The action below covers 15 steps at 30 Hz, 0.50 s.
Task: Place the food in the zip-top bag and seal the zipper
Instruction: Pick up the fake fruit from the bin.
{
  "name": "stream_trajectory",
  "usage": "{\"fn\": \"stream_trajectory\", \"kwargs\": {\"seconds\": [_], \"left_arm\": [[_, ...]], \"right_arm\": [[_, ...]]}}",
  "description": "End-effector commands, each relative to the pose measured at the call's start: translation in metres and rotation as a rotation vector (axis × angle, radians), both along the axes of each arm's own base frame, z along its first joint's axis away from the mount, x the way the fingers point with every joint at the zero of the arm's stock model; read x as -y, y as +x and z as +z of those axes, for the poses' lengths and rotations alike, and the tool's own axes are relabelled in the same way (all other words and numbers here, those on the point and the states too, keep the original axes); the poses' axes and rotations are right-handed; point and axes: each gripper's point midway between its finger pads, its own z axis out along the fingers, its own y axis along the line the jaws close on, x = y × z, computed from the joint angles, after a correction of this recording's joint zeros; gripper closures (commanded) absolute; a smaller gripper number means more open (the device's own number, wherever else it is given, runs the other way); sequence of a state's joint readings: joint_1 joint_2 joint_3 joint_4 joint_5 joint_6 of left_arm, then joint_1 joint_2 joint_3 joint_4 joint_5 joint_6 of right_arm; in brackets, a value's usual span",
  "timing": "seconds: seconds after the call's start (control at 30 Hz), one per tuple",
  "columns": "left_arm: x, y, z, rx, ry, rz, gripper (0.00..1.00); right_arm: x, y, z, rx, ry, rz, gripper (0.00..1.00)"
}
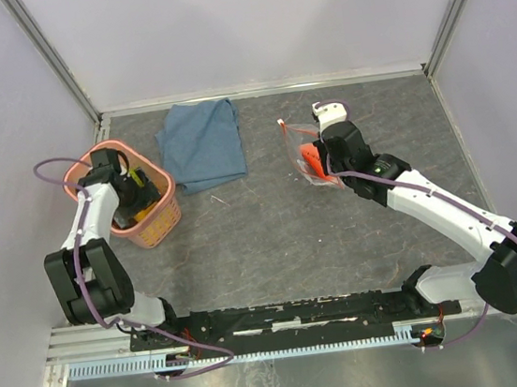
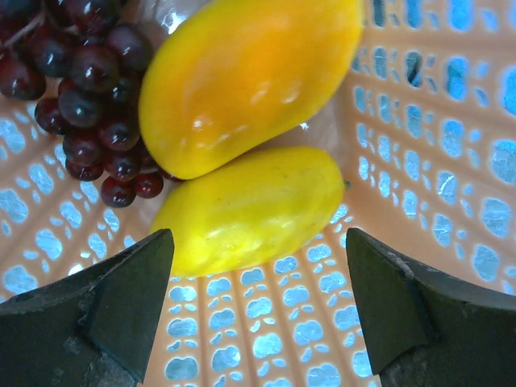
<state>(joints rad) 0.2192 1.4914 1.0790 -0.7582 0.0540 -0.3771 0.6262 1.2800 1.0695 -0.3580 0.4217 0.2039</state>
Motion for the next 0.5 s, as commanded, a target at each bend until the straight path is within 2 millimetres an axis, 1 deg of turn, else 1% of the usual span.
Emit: {"fn": "stream_trajectory", "kwargs": {"seconds": [0.0, 0.07, 0.1, 0.27, 0.47], "left_arm": [[-0.004, 0.010, 0.027, 0.040, 0.184, -0.141, 0.07], [-0.005, 0.010, 0.026, 0.021, 0.209, -0.159, 0.06], [-0.005, 0.010, 0.023, 0.005, 0.206, -0.163, 0.06], [0.010, 0.009, 0.006, -0.050, 0.127, -0.218, 0.06], [0.023, 0.000, -0.009, -0.105, 0.115, -0.259, 0.05]], "right_arm": [[-0.002, 0.001, 0.021, 0.066, 0.044, 0.001, 0.98], [-0.003, 0.000, 0.022, 0.071, 0.043, 0.005, 0.98], [-0.003, 0.000, 0.022, 0.073, 0.040, 0.003, 0.98], [-0.003, -0.002, 0.024, 0.082, 0.034, 0.005, 0.98], [-0.004, -0.002, 0.024, 0.091, 0.026, 0.008, 0.97]]}}
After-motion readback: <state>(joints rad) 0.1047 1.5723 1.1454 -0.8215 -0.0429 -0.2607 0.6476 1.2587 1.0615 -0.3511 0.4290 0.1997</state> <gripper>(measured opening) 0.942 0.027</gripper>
